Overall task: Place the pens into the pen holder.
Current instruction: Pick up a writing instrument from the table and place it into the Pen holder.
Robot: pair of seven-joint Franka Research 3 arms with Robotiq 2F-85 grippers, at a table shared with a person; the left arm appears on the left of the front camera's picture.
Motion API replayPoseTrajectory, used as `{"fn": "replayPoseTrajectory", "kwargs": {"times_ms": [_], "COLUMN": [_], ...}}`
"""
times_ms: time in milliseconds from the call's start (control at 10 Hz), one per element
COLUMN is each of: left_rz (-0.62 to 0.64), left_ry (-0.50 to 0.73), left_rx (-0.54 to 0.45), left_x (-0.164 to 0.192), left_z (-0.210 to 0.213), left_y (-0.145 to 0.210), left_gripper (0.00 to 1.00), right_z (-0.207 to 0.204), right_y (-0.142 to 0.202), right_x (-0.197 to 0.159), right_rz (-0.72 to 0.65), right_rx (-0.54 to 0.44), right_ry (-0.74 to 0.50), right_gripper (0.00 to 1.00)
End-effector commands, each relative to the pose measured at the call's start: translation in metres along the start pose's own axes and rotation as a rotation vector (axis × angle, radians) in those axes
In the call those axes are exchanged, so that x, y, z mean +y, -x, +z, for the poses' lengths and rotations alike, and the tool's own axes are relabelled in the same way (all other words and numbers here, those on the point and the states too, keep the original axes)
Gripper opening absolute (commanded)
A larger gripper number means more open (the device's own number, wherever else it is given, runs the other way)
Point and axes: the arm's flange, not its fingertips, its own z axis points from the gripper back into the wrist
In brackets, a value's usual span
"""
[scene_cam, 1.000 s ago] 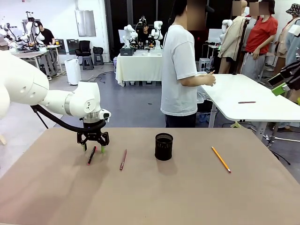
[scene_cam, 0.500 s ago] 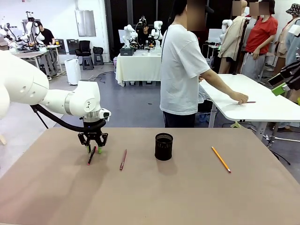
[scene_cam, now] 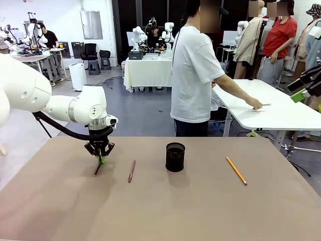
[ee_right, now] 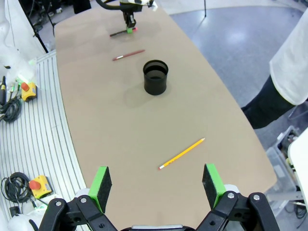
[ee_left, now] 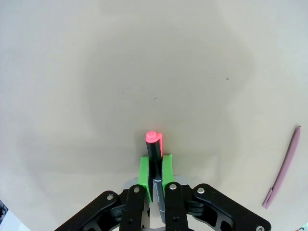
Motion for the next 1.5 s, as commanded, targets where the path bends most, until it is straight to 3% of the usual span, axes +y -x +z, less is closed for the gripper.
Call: {"fn": "replayPoseTrajectory", "kwargs": {"times_ms": [0,300,600,800,900,1000,1100,1300,1400], "left_rz": [0.011,-0.124,-0.251,-0.335,-0.436,-0.614,-0.709,-0.857,-0.921], "left_ry": [0.019,0.153,0.31,0.46,0.547,0.626,0.71,0.929,1.004], "left_rx": [0.005,0.006,-0.044,-0.089,-0.13,-0.201,-0.281,-0.56,-0.646], "left_x": [0.012,0.012,0.012,0.01,0.012,0.013,0.016,0.021,0.024], "left_z": [-0.004,0.025,0.075,0.103,0.112,0.12,0.129,0.144,0.148], "left_y": [-0.001,0.011,0.047,0.067,0.075,0.083,0.09,0.106,0.119], "left_gripper": [0.0,0.0,0.0,0.0,0.0,0.0,0.0,0.0,0.0], "right_z": [0.0,0.0,0.0,0.0,0.0,0.0,0.0,0.0,0.0], "right_y": [0.0,0.0,0.0,0.0,0.0,0.0,0.0,0.0,0.0], "right_x": [0.0,0.0,0.0,0.0,0.0,0.0,0.0,0.0,0.0], "right_rz": [0.007,0.007,0.007,0.007,0.007,0.007,0.007,0.007,0.007], "right_rx": [-0.015,-0.015,-0.015,-0.015,-0.015,-0.015,-0.015,-0.015,-0.015], "right_ry": [-0.007,-0.007,-0.007,-0.007,-0.007,-0.007,-0.007,-0.007,-0.007], "right_gripper": [1.0,1.0,1.0,1.0,1.0,1.0,1.0,1.0,1.0]}}
